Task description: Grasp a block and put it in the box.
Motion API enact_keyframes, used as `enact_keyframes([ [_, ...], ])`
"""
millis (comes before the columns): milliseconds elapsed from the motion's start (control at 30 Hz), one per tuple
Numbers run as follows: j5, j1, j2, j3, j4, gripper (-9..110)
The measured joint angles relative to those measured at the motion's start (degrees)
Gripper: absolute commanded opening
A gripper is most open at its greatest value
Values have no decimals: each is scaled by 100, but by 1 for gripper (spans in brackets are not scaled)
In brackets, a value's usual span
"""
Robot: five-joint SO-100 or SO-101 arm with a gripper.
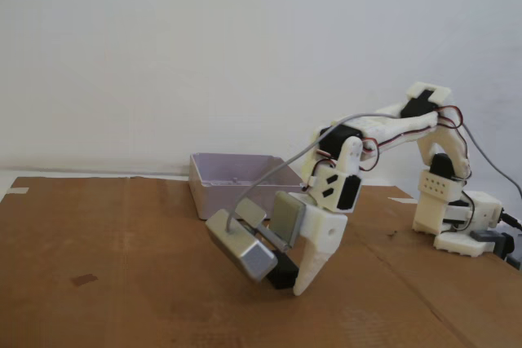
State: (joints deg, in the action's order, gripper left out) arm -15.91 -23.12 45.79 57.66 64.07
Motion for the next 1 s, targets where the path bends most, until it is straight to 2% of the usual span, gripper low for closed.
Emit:
enact_keyframes([
  [1000,0,264,-9,-26,0,58],
])
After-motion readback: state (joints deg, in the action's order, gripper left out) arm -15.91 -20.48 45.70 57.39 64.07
